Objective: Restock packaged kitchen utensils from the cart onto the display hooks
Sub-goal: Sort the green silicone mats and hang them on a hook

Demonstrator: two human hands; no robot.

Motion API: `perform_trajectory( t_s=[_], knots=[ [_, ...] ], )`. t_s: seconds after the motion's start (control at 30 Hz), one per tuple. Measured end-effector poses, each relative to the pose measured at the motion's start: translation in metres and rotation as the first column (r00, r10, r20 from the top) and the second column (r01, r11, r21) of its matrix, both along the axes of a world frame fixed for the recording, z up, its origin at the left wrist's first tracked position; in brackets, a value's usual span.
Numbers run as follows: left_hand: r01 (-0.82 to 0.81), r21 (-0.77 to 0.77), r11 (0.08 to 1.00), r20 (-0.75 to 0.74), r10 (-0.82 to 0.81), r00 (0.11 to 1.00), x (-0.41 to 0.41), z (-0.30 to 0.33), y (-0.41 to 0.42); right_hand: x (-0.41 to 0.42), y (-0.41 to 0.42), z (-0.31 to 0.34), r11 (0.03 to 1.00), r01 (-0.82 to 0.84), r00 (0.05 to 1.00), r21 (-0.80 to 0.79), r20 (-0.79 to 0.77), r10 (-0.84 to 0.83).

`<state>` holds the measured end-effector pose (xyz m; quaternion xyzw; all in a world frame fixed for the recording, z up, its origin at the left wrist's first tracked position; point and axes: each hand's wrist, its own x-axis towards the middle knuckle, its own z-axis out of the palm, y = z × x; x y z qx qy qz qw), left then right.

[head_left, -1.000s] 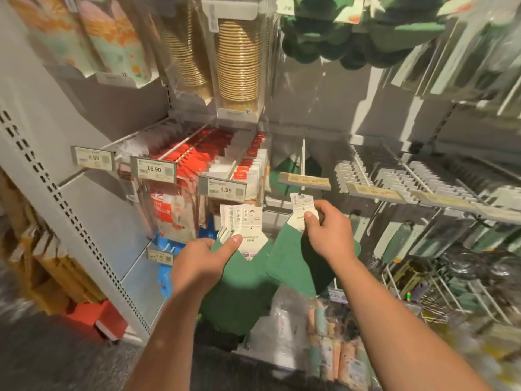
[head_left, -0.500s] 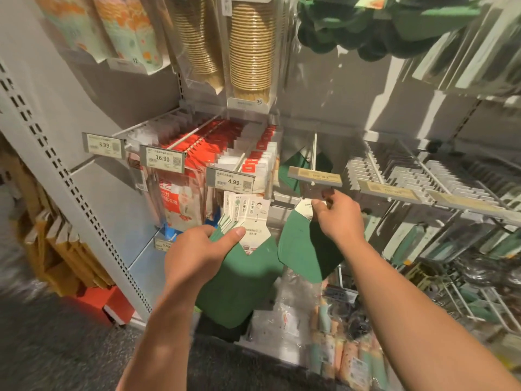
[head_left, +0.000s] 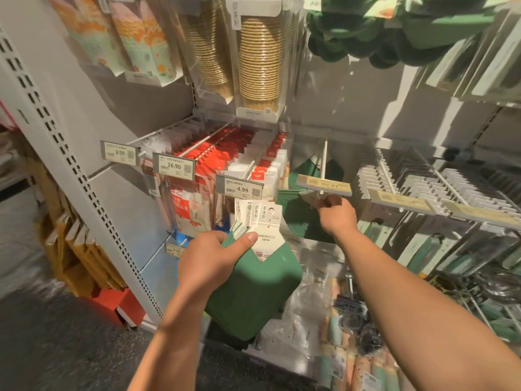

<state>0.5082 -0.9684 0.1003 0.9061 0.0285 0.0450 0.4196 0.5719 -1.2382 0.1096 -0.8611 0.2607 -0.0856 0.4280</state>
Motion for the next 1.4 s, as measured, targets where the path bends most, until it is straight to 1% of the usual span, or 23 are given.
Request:
perform_trajectory(
  t_s=[0.1,0.23,0.33,0.43,0.5,0.53,0.6,0.67,0.7,0.83,0.97,1.1,1.2,1.4],
  knots=[
    [-0.012,-0.058,0.998,-0.032,0.011,0.999,0.002,-0.005,-0.007,-0.007,0.001,0.0,0.997,0.011,0.999,0.08,0.047,-0.015],
    [0.011,-0.183,0.983,-0.067,-0.024,0.997,0.004,-0.014,-0.015,-0.032,0.004,-0.009,0.987,0.041,0.995,0.157,0.086,-0.055],
    [0.027,-0.255,0.967,-0.053,-0.042,0.998,0.002,-0.015,-0.026,-0.058,0.015,-0.014,0.988,0.078,0.983,0.13,0.156,-0.098],
    [0.057,-0.271,0.961,-0.052,-0.074,0.996,-0.001,-0.013,-0.036,-0.082,0.027,-0.015,0.994,0.08,0.949,0.071,0.301,-0.098],
    [0.084,-0.282,0.956,-0.043,-0.1,0.994,0.002,-0.018,-0.039,-0.092,0.031,-0.012,0.998,0.057,0.914,0.039,0.399,-0.068],
    [0.1,-0.295,0.95,-0.045,-0.118,0.992,0.002,-0.019,-0.042,-0.095,0.032,-0.01,0.998,0.021,0.904,0.061,0.425,-0.045],
    [0.124,-0.333,0.935,-0.036,-0.144,0.989,0.002,-0.021,-0.045,-0.098,0.037,-0.006,0.988,-0.108,0.911,0.112,0.409,0.053],
    [0.139,-0.367,0.92,-0.017,-0.156,0.988,0.001,-0.021,-0.049,-0.099,0.042,-0.005,0.973,-0.22,0.919,0.075,0.352,0.181],
    [0.145,-0.391,0.909,-0.008,-0.161,0.987,0.0,-0.02,-0.051,-0.1,0.044,-0.006,0.968,-0.246,0.919,0.057,0.331,0.214],
    [0.154,-0.461,0.874,-0.024,-0.186,0.982,0.0,-0.02,-0.051,-0.101,0.048,-0.011,0.974,-0.221,0.933,-0.049,0.28,0.226],
    [0.195,-0.535,0.822,-0.085,-0.282,0.956,-0.002,-0.015,-0.045,-0.101,0.05,-0.013,0.975,-0.222,0.921,-0.013,0.326,0.214],
    [0.218,-0.618,0.756,-0.152,-0.387,0.91,-0.003,-0.015,-0.04,-0.098,0.052,-0.011,0.973,-0.228,0.909,-0.042,0.349,0.228],
    [0.21,-0.674,0.708,-0.153,-0.412,0.898,-0.005,-0.015,-0.038,-0.096,0.051,-0.011,0.969,-0.244,0.908,-0.025,0.346,0.237],
    [0.169,-0.724,0.669,-0.197,-0.435,0.878,-0.008,-0.009,-0.034,-0.096,0.047,-0.014,0.95,-0.31,0.884,0.046,0.382,0.269]
  ],
)
